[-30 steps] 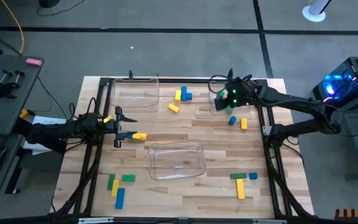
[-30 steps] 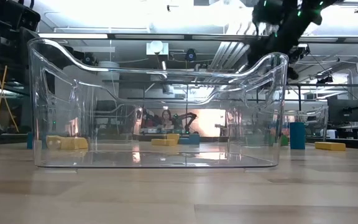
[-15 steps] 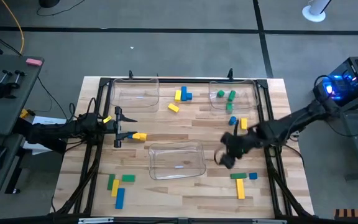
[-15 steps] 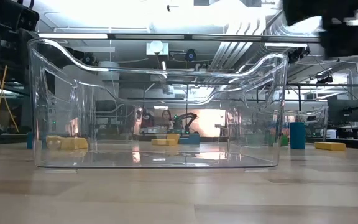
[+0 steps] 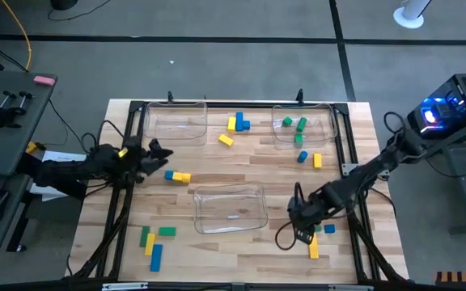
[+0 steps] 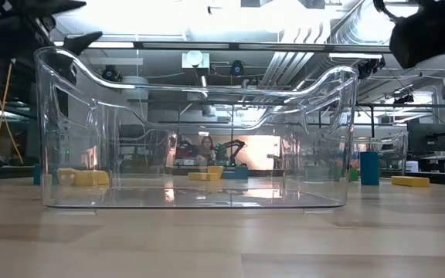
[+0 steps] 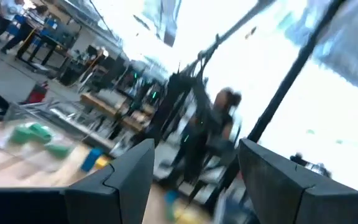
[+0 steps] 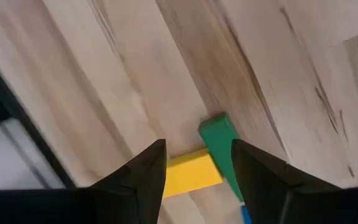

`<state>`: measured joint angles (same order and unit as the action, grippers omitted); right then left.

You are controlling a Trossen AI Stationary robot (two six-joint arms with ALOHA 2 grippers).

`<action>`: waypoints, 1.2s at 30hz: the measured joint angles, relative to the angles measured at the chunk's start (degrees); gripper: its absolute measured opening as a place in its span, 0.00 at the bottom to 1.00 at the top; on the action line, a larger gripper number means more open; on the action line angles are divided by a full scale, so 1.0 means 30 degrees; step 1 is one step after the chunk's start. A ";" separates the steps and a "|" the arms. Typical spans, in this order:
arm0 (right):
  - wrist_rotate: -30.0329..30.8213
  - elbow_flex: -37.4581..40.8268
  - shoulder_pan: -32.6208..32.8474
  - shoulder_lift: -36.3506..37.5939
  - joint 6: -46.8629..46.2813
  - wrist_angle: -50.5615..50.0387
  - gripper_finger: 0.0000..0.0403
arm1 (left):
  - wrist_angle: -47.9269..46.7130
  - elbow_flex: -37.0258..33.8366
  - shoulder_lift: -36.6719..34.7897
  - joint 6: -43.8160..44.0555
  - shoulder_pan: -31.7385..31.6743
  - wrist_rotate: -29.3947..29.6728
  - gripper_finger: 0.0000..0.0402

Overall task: Sort blocks
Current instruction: Put the green block into the top right transparent bin

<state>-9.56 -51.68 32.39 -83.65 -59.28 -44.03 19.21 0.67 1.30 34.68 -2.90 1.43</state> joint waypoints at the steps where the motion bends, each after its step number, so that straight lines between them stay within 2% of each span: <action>1: -0.0007 0.0000 0.0095 -0.0250 0.0092 0.0039 0.44 | 0.0436 0.0000 0.0009 0.0724 0.0000 0.0338 0.55; 4: 0.0016 0.0000 0.0437 -0.0691 0.0293 0.0144 0.44 | 0.1646 0.0001 0.0022 0.1942 -0.0007 0.0505 0.55; 8: 0.0683 0.0000 0.1237 -0.1014 0.0447 0.0115 0.44 | 0.1960 0.0030 0.0152 0.2711 0.0000 -0.0479 0.55; 15: 0.2717 0.0000 0.2346 -0.1932 0.2943 0.0020 0.44 | 0.0993 0.0867 0.2447 0.0982 0.0000 -0.1042 0.55; 20: 0.2821 0.0000 0.2395 -0.2859 0.3015 0.0121 0.44 | 0.1077 0.0896 0.4034 0.0510 0.0000 -0.1027 0.55; 32: 0.2879 -0.0109 0.2388 -0.4730 0.3187 0.1055 0.44 | 0.1134 0.0898 0.4765 0.3866 0.0000 -0.0845 0.55; 36: 0.2753 -0.0307 0.2162 -0.4687 0.2421 0.0413 0.36 | 0.1134 0.0898 0.4765 0.4055 0.0000 -0.0827 0.55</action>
<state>-1.30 -52.60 38.87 -97.72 -52.02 -42.79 22.61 3.36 15.59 46.85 -2.90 -1.05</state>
